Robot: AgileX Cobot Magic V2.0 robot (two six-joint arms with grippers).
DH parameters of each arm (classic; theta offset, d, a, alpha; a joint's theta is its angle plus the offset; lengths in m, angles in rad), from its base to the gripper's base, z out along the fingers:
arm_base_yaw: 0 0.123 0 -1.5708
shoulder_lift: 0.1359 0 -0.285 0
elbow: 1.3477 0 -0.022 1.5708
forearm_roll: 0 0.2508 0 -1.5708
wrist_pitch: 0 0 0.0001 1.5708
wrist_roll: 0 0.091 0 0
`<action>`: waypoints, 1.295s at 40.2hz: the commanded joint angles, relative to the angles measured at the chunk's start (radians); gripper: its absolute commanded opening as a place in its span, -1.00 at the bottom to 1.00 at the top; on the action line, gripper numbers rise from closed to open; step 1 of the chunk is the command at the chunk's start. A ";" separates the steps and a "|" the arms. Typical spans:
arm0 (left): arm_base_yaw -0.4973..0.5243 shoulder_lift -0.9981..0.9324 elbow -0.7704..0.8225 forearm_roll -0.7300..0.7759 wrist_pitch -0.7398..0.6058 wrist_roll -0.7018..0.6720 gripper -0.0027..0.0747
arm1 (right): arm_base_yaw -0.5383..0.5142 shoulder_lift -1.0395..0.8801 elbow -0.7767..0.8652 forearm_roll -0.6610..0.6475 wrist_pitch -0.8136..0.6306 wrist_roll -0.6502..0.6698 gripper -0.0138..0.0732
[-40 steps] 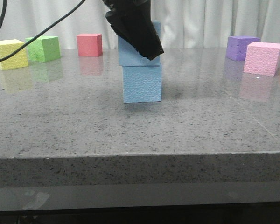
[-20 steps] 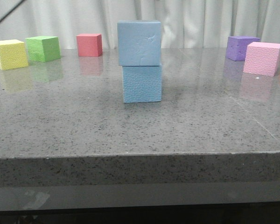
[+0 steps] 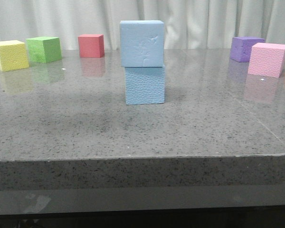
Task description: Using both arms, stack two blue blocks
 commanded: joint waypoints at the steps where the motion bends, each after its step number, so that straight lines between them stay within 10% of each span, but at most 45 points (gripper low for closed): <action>1: 0.001 -0.153 0.124 0.037 -0.126 -0.058 0.72 | -0.006 -0.005 -0.025 0.007 -0.068 -0.008 0.58; 17: 0.001 -0.513 0.528 0.224 -0.288 -0.261 0.72 | -0.006 -0.005 -0.025 0.007 -0.068 -0.008 0.58; 32: 0.001 -0.575 0.596 0.240 -0.338 -0.254 0.69 | -0.006 -0.005 -0.025 0.007 -0.066 -0.008 0.57; 47: 0.001 -0.575 0.596 0.244 -0.356 -0.254 -0.62 | -0.006 -0.005 -0.025 0.007 -0.066 -0.008 -0.77; 52: 0.001 -0.575 0.596 0.244 -0.374 -0.254 -0.96 | -0.006 -0.005 -0.025 0.007 -0.066 -0.008 -0.95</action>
